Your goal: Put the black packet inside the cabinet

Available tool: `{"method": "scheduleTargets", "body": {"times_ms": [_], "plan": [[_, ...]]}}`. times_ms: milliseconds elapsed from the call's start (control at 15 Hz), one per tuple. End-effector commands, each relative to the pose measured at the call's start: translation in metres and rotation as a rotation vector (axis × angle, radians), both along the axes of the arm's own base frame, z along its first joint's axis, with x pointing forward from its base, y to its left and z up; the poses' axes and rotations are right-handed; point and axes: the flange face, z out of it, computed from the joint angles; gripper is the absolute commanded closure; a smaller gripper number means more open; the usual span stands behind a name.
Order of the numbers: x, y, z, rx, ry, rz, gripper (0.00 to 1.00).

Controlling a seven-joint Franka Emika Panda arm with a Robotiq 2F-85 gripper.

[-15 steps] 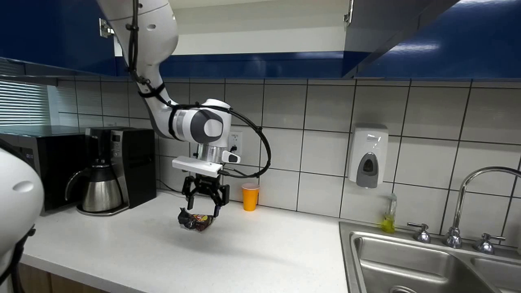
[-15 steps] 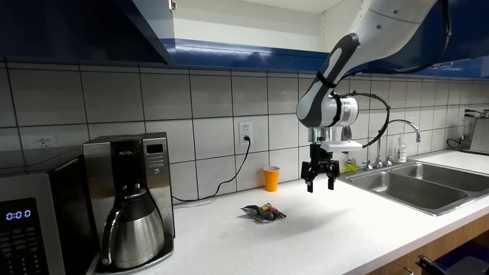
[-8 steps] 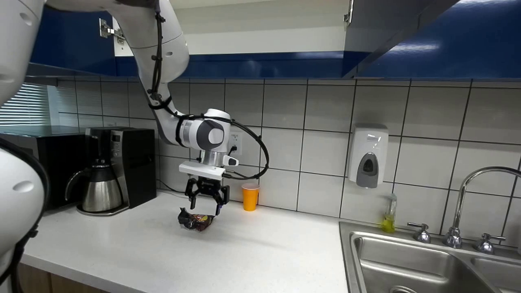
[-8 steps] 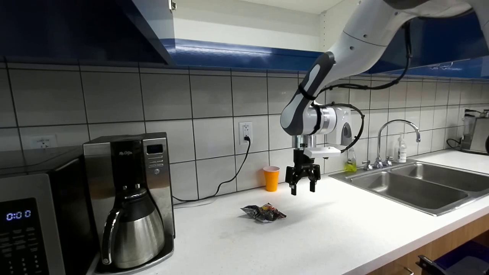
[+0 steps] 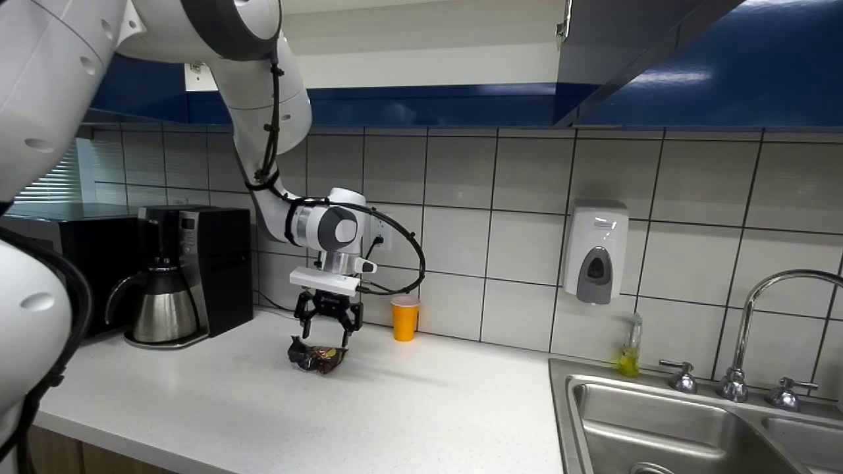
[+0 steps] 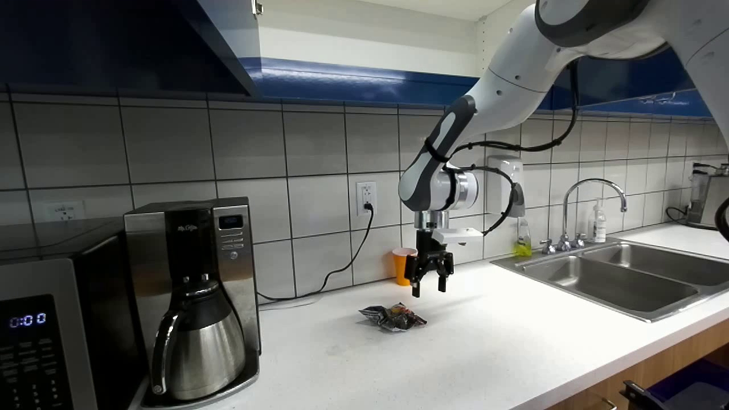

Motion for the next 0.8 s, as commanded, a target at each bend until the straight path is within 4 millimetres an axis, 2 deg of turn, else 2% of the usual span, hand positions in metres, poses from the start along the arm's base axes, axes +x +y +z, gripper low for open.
{"method": "scheduleTargets", "body": {"times_ms": [0,400,733], "plan": [[0.016,0.009,-0.005,0.025,-0.001,0.049,0.00],[0.027,0.012,-0.027,0.015,0.013,0.072,0.00],[0.039,0.013,-0.036,0.004,0.007,0.092,0.00]]}}
